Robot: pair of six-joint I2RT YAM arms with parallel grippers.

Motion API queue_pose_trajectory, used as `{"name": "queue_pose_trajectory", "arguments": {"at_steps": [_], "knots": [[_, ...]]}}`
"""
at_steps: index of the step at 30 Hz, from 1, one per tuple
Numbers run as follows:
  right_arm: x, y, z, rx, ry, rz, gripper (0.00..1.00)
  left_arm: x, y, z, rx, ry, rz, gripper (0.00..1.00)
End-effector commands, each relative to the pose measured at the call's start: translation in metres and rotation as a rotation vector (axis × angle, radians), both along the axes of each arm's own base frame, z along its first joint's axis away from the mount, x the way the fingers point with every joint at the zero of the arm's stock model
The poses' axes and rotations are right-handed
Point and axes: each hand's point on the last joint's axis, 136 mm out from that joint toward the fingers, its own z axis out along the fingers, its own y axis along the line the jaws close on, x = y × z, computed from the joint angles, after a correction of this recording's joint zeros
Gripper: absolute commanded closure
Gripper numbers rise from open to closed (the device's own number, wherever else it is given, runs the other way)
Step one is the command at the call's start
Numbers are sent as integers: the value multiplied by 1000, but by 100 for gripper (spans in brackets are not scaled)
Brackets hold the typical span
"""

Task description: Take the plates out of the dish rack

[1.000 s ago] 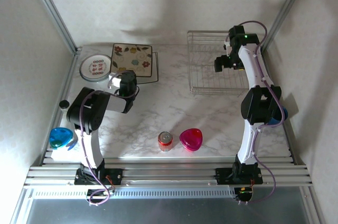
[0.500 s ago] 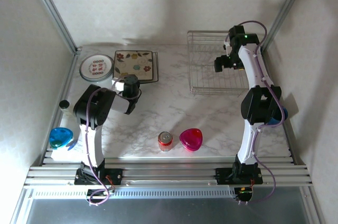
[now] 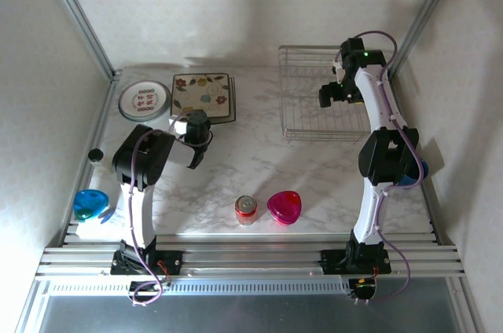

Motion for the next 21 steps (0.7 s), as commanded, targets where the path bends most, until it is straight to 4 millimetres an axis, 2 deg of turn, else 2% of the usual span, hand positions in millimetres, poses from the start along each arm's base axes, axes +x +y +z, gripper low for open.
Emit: {"name": "queue_pose_trajectory", "arguments": {"at_steps": [1, 21], "knots": [[-2, 4, 5, 16, -9, 19, 1, 18, -4, 74, -109, -251, 39, 100], [-2, 5, 2, 16, -8, 23, 1, 23, -11, 63, -96, -175, 18, 100]]}}
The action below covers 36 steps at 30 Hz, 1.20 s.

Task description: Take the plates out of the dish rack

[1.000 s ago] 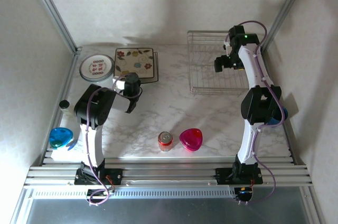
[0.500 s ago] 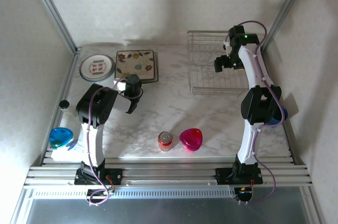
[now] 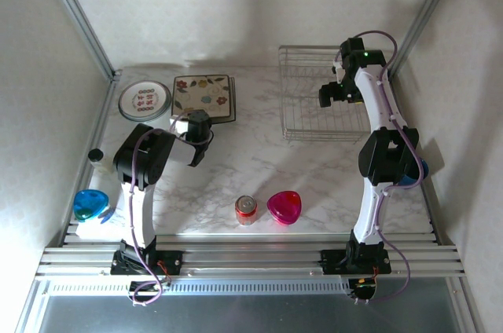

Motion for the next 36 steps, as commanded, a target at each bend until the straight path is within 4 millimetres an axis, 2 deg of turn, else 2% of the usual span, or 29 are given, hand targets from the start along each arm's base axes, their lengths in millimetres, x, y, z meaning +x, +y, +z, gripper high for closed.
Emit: {"name": "queue_pose_trajectory", "arguments": {"at_steps": [1, 8, 13, 24, 36], "knots": [[-3, 4, 2, 16, -3, 21, 1, 19, -9, 69, -85, -212, 14, 100], [-2, 4, 1, 16, -3, 21, 1, 20, -10, 66, -70, -183, 9, 100], [-2, 5, 0, 17, -2, 22, 1, 21, -11, 66, -63, -167, 6, 90], [-1, 5, 0, 18, -3, 23, 1, 20, -10, 69, -42, -147, 1, 78], [0, 8, 3, 22, -12, 27, 1, 21, -12, 77, 1, -111, -19, 59]]}}
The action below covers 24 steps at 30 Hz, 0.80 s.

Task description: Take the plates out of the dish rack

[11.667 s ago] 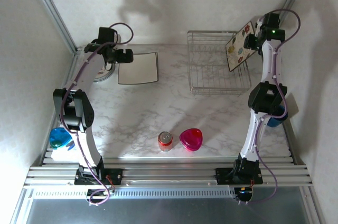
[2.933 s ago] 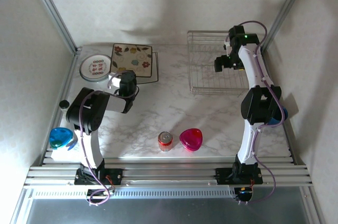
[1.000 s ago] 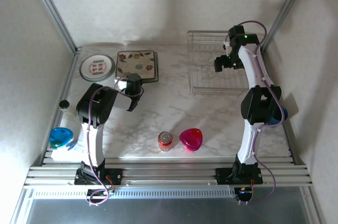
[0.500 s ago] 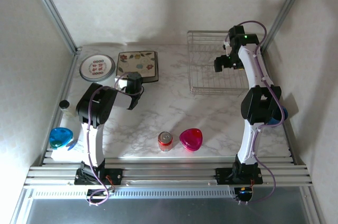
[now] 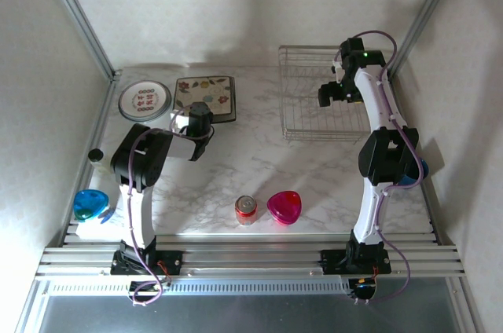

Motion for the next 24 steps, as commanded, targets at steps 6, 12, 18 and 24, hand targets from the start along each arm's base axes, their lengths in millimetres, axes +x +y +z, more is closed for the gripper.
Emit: {"name": "queue_pose_trajectory", "arguments": {"at_steps": [6, 12, 18, 24], "knots": [[-3, 6, 5, 15, -6, 24, 1, 15, -13, 65, -16, -120, -34, 46], [-2, 6, 6, 14, -8, 24, 1, 14, -14, 67, -16, -100, -56, 36], [-3, 6, 3, 18, -2, 25, 1, 12, -13, 69, -19, -88, -73, 31], [-2, 9, 3, 21, -5, 28, 1, 11, -11, 71, -18, -79, -88, 14]]}}
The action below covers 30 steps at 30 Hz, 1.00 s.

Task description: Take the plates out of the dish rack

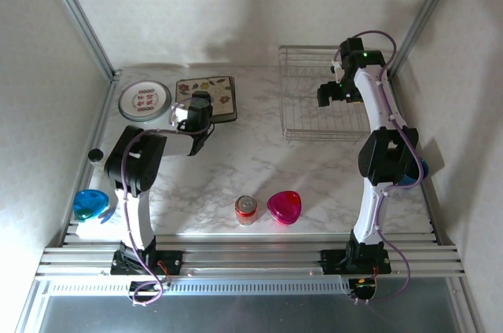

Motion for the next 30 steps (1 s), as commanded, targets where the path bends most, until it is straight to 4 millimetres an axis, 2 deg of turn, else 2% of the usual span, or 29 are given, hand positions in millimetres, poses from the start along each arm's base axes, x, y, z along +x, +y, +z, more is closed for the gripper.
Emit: {"name": "queue_pose_trajectory", "arguments": {"at_steps": [1, 5, 9, 13, 24, 30], "knots": [[-3, 5, 3, 8, -1, 21, 1, 9, -1, 49, -26, -107, -14, 12], [-2, 7, 3, 8, -5, 22, 1, 9, -1, 50, -16, -98, -29, 4], [-2, 8, 3, 10, -6, 22, 1, 12, -3, 50, -16, -92, -63, 1], [-1, 8, 3, 11, -8, 21, 1, 15, -4, 49, -20, -70, -111, 0], [1, 18, -1, 25, -6, 20, 1, 14, 13, 52, -3, 19, -134, 1], [3, 22, -3, 35, -11, 19, 1, 16, 9, 49, -9, 42, -171, 0]]}}
